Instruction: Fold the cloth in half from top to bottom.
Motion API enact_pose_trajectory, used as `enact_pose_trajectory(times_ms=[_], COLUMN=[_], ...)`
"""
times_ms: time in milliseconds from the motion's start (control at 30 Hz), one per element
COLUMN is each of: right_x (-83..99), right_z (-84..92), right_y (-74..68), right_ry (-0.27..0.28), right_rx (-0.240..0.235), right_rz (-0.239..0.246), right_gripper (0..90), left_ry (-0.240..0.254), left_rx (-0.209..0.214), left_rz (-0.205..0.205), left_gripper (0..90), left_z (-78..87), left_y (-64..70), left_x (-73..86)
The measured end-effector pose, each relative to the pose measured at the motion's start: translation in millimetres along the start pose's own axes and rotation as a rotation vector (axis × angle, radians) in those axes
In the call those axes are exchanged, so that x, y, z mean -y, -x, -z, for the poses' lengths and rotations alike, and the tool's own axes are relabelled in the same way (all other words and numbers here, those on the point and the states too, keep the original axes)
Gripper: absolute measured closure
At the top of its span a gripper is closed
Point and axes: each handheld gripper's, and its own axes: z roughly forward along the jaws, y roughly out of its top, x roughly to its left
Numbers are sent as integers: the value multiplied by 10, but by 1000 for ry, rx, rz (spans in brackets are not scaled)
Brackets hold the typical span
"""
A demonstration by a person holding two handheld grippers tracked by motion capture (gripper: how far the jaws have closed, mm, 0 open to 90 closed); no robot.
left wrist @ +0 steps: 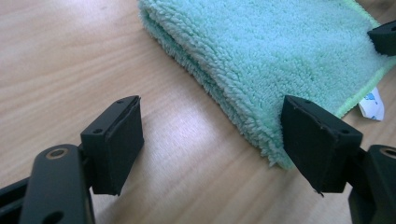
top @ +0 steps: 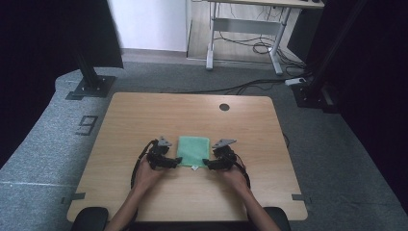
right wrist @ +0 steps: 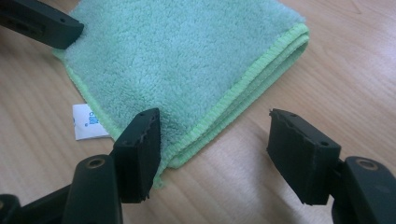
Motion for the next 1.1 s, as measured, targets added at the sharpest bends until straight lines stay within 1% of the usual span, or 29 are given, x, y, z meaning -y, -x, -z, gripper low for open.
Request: enact_pose_trajectory(times_ms=[167,367,467,633,700,767,833,900,933,1100], right_x=[-36,-48,-46,-57,-63,-69,-79,-89,-95,-117], right_z=[-38,-59,-54,-44,-30,-16,7,43,63,184], right_y=[60,117,113,99,94,95,92,87,83,55], right_ry=[3,9,10,10,8,10,15,27,32,45], right_rx=[8,11,13,22,24,23,24,20,17,6], right_rz=[-6,-28,-23,-7,-6,0,-1,0,2,20], right_gripper=[349,349,349,347,328,307,286,266,255,205], left_ry=[0,1,0,-2,-3,0,10,18,18,6], left_rx=[-14,-11,-6,6,5,10,12,21,23,10], left_rz=[-8,-3,6,15,10,-18,-30,-33,-42,-79], left_gripper=[220,220,217,175,156,148,143,141,139,113], left_z=[-52,-76,-75,-75,-67,-22,19,59,78,171], left_y=[-35,-46,-49,-51,-44,-13,10,38,52,135], left_x=[-65,-87,-87,-95,-100,-122,-137,-148,-152,-138])
